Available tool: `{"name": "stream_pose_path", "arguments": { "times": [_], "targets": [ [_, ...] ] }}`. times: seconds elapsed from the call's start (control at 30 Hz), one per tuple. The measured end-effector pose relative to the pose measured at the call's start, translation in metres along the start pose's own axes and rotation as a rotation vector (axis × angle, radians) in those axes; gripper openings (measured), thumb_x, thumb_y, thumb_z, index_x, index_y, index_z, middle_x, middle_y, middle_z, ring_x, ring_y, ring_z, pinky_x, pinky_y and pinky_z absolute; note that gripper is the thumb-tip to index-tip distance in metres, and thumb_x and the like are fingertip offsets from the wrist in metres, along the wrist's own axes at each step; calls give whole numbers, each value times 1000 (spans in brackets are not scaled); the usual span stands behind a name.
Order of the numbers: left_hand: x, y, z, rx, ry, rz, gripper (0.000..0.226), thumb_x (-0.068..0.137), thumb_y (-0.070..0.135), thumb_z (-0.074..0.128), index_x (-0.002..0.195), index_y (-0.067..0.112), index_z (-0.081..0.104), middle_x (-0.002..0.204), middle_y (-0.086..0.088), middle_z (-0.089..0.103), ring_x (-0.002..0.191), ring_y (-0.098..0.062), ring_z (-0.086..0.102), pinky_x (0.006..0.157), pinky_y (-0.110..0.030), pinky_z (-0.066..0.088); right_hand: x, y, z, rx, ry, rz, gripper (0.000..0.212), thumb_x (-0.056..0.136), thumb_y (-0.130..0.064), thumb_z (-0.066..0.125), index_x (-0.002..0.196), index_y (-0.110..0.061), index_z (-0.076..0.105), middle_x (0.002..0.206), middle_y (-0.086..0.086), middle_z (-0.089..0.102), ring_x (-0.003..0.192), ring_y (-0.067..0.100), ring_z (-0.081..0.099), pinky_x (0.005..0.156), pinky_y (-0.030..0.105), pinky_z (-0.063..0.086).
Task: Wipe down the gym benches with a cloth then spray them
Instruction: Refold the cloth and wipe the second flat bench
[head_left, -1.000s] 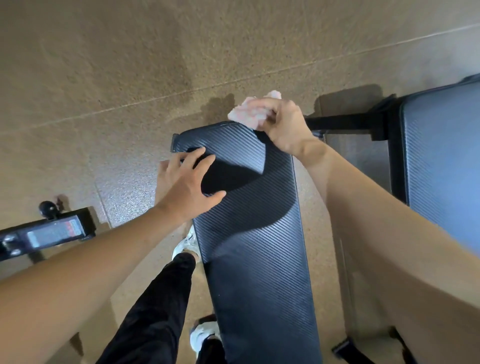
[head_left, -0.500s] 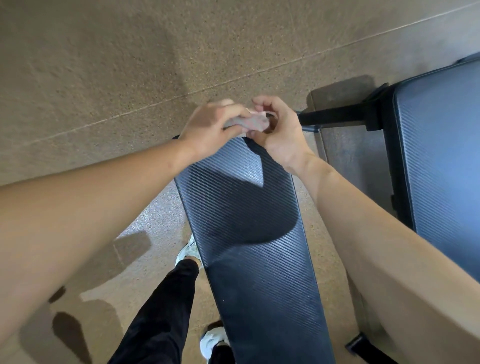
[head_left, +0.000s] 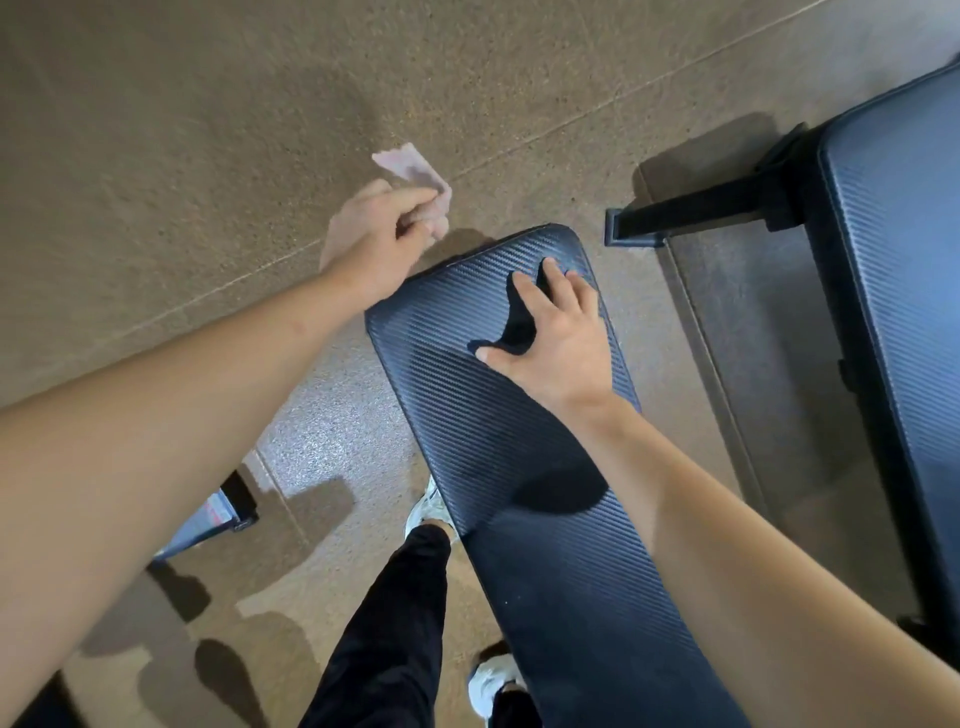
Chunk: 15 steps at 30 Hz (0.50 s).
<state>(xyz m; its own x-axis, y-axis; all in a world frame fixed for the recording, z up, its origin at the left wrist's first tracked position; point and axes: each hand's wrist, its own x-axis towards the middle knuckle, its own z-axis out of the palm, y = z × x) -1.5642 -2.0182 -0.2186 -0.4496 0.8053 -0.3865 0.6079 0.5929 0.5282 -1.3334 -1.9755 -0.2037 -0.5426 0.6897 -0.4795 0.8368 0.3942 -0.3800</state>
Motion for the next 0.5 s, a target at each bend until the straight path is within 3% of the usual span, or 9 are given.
{"name": "stream_pose_path", "arguments": {
  "times": [0.07,0.13,0.23,0.33,0.5],
  "targets": [
    [7,-3,4,-55,-256,-2,45,89,49,62,130,32,68,116,-2,65,110,-24,62,91,-36,47,-2,1,6,-118,-29,-10,99,75,-67,72,156,-30,30,168,5,15,152,33,13,119,48,29],
    [13,-1,4,-174,-393,-44,45,83,59,60,119,36,72,110,0,71,102,-21,65,96,-40,49,-3,2,9,-193,-28,-25,101,76,-66,71,158,-31,23,168,6,9,152,34,9,118,50,31],
    [22,-7,1,-246,-490,-49,25,98,30,66,123,26,72,102,7,70,95,-10,61,95,-33,49,-3,2,11,-225,-20,-25,103,76,-65,72,158,-30,20,168,6,9,153,35,9,117,50,34],
    [19,-24,-2,-224,-500,-32,28,96,14,70,122,26,69,111,2,70,103,-12,59,104,-40,47,-3,-2,10,-265,-27,-9,104,77,-66,71,159,-30,18,168,6,7,153,34,8,117,48,34],
    [-12,-47,-9,-163,-363,-85,28,91,23,76,112,41,69,96,14,69,94,-11,61,91,-33,47,-3,-7,11,-242,-45,22,103,79,-61,73,160,-30,16,169,4,4,154,34,4,121,45,29]
  ]
}}
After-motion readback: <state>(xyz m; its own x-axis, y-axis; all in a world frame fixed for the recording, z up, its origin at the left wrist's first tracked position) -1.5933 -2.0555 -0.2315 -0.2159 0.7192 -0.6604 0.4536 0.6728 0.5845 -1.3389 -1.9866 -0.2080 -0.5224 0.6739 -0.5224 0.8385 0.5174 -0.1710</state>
